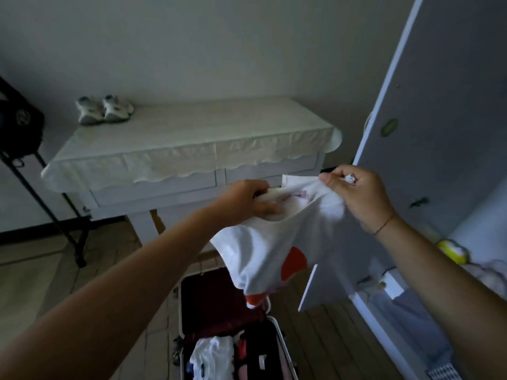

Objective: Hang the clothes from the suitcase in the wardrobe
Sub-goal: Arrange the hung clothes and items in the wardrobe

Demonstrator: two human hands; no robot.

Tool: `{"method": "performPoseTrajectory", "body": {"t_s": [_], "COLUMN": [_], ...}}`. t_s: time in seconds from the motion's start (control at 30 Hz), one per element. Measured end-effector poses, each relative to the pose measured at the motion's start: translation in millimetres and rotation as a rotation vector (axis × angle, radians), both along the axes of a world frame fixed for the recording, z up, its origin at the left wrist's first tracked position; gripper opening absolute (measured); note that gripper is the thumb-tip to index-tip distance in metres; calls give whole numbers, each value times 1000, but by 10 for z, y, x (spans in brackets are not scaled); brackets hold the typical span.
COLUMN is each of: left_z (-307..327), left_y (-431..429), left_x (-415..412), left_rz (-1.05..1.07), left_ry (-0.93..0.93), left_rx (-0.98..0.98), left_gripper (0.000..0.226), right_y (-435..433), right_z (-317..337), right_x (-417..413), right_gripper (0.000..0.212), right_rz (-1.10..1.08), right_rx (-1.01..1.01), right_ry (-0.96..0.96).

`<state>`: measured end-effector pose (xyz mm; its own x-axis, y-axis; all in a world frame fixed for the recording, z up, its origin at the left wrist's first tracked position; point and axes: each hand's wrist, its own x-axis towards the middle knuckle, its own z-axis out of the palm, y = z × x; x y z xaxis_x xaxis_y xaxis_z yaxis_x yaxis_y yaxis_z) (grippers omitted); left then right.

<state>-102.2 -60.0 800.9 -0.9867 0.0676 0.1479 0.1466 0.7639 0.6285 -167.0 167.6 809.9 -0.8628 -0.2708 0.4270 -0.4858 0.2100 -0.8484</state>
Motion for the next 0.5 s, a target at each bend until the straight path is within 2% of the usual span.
{"method": "performPoseTrajectory", "body": {"t_s": [0.07, 0.13, 0.23, 0.33, 0.43, 0.5], "left_z": [71, 110, 189, 338, 515, 625], "left_y": [4, 19, 153, 505, 979, 1292], "left_x": [-73, -172, -375, -598, -784, -897], "left_rz": [-22, -9, 46, 41, -42, -90], "left_ry": [29, 43, 38, 85, 95, 86], "left_rx": [-44, 6, 138, 282, 463, 529], "left_gripper": [36, 33, 24, 29, 26, 21], "right_y": [140, 305, 572, 903, 1325, 1569], "right_z": [128, 234, 328, 350, 274, 221], "right_x": [-11, -34, -51, -95, -124, -57], "right_gripper": [22, 21, 20, 19, 47, 61], "right_rz": [-97, -178, -236, -319, -395, -415], "right_rx": [-92, -110, -45, 48, 143, 138], "right_ry": [9, 31, 64, 66, 4, -46]}}
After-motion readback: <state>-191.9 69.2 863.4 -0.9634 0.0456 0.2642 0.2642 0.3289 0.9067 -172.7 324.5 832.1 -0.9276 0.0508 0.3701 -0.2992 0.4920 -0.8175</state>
